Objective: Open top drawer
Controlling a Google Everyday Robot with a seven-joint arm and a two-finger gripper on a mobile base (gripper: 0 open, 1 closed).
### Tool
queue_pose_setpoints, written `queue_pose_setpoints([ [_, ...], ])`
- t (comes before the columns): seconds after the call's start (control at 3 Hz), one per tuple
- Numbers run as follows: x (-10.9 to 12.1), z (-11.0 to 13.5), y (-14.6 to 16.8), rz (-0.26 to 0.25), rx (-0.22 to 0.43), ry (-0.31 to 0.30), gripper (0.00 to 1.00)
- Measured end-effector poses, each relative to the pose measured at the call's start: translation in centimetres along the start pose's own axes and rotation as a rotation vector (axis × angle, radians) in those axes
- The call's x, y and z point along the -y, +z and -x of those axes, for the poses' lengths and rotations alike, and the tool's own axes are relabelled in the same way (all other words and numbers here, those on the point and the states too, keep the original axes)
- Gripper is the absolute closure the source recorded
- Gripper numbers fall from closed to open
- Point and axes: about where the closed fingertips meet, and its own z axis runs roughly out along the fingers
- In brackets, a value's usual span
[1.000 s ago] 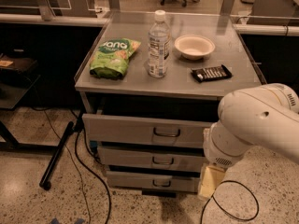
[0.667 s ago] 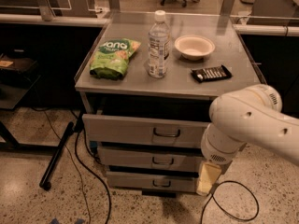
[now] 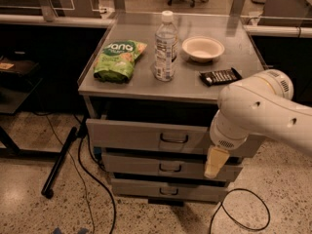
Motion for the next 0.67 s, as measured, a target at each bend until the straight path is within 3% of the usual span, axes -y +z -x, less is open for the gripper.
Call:
queue_pose_setpoints([
  [0.67,-1.8,0.4,2.4,0.040,-0.005,0.002,0.00],
])
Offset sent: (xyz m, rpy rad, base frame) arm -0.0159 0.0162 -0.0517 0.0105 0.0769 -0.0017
